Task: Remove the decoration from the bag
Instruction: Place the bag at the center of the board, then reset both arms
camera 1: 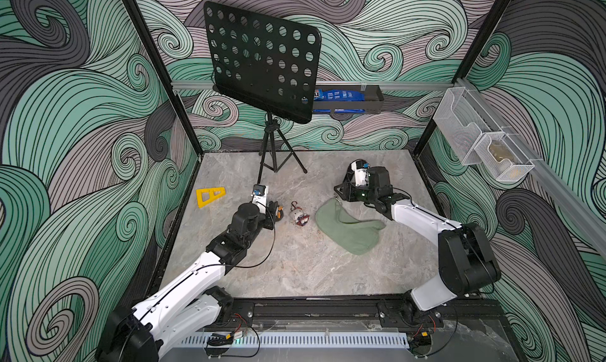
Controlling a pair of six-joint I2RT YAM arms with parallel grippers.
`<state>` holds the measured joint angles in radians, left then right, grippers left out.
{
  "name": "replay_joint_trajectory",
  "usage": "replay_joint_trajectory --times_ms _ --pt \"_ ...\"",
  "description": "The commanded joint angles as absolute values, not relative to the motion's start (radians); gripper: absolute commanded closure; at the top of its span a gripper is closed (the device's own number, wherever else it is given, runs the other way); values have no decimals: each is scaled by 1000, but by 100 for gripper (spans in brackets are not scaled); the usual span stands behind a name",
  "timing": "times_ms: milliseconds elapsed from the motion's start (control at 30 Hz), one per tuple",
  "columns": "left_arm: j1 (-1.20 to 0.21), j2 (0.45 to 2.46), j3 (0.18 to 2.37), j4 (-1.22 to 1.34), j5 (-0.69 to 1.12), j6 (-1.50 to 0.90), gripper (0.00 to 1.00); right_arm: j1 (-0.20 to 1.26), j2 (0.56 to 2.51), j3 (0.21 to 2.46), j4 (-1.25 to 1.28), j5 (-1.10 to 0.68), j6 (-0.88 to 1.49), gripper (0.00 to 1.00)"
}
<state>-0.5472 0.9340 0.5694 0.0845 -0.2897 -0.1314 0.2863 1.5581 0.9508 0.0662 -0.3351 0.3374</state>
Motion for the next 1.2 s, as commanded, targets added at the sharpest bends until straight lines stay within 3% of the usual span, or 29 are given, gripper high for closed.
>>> replay_joint_trajectory --times_ms 0,100,233,367,433,633,933,1167 --pt "-537 942 561 202 -548 -64 45 265 1470 917 91 -308 330 41" --pt "-521 950 541 276 -683 -34 38 240 1389 882 88 -254 320 36" --pt "-469 980 495 397 -686 46 29 210 1274 802 142 -122 313 32" --pt "-407 1050 467 483 -669 94 6 187 1172 667 300 36 251 30" --pt "-374 1095 466 505 -672 106 2 185 1131 581 426 106 168 27" --pt "-253 1259 435 627 -594 115 1 158 1160 333 887 221 -7 14" --pt "-179 1510 345 982 -499 93 1 89 1424 254 1193 176 20 15" --pt "-171 1531 330 1027 -488 87 1 87 1577 154 1505 160 19 16"
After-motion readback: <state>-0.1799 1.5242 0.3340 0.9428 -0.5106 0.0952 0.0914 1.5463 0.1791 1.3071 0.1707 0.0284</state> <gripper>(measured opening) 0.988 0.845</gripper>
